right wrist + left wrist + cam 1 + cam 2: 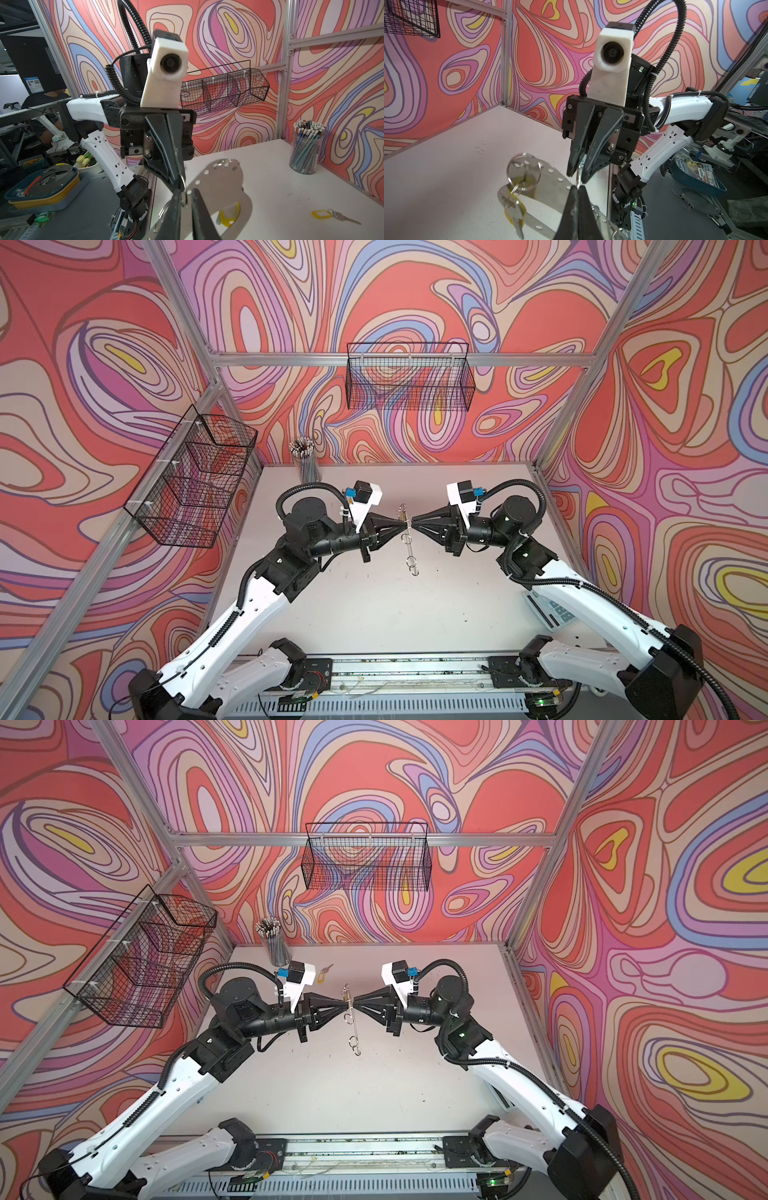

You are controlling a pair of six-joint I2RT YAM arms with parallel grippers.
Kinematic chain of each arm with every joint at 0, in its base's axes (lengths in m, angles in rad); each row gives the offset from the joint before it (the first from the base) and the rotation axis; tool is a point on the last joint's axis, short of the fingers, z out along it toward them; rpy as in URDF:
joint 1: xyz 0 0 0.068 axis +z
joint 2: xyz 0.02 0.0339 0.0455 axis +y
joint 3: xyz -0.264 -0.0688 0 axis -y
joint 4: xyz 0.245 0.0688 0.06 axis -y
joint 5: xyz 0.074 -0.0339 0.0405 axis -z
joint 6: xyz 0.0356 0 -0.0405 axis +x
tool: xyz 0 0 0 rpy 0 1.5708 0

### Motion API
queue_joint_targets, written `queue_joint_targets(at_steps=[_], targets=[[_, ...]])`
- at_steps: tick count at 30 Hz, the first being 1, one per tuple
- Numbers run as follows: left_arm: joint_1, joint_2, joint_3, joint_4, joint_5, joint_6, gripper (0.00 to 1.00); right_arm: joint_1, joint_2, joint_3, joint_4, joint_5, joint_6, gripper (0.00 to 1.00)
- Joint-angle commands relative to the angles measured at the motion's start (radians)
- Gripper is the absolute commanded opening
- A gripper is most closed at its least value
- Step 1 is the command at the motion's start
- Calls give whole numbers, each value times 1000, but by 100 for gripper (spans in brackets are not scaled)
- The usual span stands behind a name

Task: Put the keys on the keyring
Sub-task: 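Hold the plate with both grippers and adjust the split ring grip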

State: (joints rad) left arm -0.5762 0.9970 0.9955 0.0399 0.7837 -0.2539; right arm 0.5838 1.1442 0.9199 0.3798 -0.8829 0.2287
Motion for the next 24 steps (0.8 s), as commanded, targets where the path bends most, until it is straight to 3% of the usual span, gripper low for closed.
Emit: queue_joint_targets(at_steps=[1,4,14,17,24], targets=[[-4,1,43,0,25,15,0,-1,14,30,25,-35,7,8],[-4,3,43,3,26,13,0,-1,23,34,26,-48,11,4],[-4,24,50,10,43,5,0,-1,27,35,46,-60,26,5],[-4,29,52,12,47,2,0,-1,32,34,53,-67,35,0],[-4,41,53,32,61,-13,0,1,37,24,85,-85,56,0]])
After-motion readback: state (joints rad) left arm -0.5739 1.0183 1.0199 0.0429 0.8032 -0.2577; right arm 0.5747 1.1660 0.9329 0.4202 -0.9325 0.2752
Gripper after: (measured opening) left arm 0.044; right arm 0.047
